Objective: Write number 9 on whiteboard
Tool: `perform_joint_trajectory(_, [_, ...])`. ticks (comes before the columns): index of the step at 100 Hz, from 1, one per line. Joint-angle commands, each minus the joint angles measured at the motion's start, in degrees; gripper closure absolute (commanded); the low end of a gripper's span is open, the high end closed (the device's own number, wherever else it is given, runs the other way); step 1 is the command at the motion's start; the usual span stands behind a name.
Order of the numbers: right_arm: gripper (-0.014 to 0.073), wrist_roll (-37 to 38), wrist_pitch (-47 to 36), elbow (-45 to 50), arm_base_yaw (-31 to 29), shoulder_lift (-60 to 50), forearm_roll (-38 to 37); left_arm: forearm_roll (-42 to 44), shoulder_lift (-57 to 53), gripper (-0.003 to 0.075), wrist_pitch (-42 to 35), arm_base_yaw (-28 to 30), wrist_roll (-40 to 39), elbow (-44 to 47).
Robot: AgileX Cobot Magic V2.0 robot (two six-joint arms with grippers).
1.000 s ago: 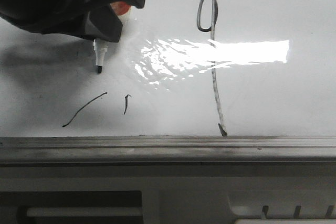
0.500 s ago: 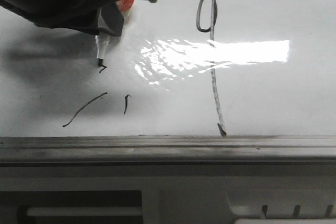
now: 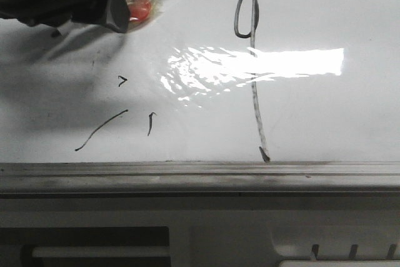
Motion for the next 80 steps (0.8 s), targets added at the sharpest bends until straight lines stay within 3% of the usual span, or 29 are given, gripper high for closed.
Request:
perform_joint_trajectory(1, [0.0662,-0.32,-4.28,0.5,-1.05,-2.85,-0.14,0.56,-5.7,0.0326,-1.18,-4.01,0.27,-0.48])
perform_joint_trajectory(30, [0.0662,-0.32,-9.93,17.4,-9.24,-16.39,-0.14,-0.73,-22.4,0.0354,-9.77,-17.45,1.1,11.74])
perform_joint_trajectory(39, [0.0663,-0.32,-9.08,21.93,-10.8,-20.34,-0.14,-0.73,-27.65,0.0468,-10.52,-21.09,1.1,15.66])
perform_joint_trajectory(52, [0.0663,-0.32,-8.24,24.75,-10.89,-23.39,-0.14,-0.73,-35.13,0.0744,-10.52,-24.56,1.1,18.95])
perform_joint_trajectory(80, [0.0663,-0.32,-8.1,24.9,-10.89,-23.97,-0.14,-0.73,-43.11,0.0741,-10.4,-25.59,1.1,19.46])
